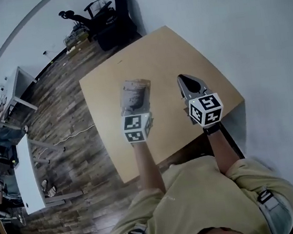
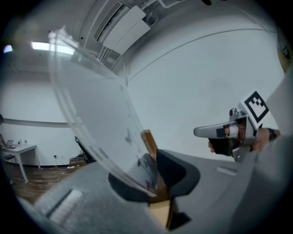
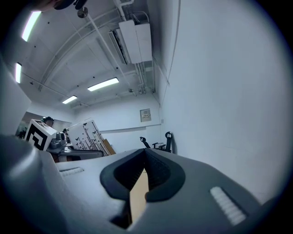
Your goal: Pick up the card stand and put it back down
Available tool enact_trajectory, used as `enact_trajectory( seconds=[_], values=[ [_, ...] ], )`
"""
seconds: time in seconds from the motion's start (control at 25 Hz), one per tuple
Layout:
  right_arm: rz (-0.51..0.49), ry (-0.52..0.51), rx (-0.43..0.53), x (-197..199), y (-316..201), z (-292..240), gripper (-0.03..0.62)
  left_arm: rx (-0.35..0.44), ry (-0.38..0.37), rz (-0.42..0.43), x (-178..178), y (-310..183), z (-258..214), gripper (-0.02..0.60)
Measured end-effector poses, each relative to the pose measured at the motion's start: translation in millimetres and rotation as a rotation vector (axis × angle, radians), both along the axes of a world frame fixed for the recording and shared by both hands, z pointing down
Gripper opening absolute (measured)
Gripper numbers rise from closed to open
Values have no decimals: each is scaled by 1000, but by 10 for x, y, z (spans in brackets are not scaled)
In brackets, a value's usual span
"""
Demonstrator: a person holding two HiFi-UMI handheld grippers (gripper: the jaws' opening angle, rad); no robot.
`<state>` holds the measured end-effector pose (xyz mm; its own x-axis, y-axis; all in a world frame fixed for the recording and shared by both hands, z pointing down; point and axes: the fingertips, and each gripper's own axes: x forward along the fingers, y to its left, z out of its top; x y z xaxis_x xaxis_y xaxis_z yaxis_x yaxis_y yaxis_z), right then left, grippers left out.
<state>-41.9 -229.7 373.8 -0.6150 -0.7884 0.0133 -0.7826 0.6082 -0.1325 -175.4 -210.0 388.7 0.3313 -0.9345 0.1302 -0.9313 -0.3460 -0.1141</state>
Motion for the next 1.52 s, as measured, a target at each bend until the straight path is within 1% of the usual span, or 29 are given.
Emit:
enact_trajectory(
  seconds=[0.12,0.2,0.36,0.52,0.8,0.92,1.0,1.2,1.36,1.52],
  values=[
    [59,5,-16,643,-170,-7,3,-40,20,57,656,-245,31,57],
    [101,-11,-27,1005,-230,-14,3,-50,36,118,1066,-353,23,57],
    [178,-37,-44,1648,-316,100,3,-65,29,227,1803,-514,154,58],
    [228,-38,-57,2197,-340,228,3,-82,27,317,2413,-638,333,58],
    [324,-54,-103,3065,-183,566,3,-168,4,420,3277,-676,849,58],
    [385,-90,-146,3351,-157,802,3,-199,-21,471,3540,-664,1052,58],
    [425,-110,-176,3451,-132,923,3,-222,-47,504,3638,-642,1174,58],
    [486,-133,-232,3538,-7,1262,3,-275,-98,578,3788,-553,1544,58],
    [532,-174,-294,3621,76,1727,3,-299,-139,631,3932,-469,1988,58],
    [567,-183,-334,3671,231,1946,3,-316,-191,690,4081,-408,2330,58]
  ],
)
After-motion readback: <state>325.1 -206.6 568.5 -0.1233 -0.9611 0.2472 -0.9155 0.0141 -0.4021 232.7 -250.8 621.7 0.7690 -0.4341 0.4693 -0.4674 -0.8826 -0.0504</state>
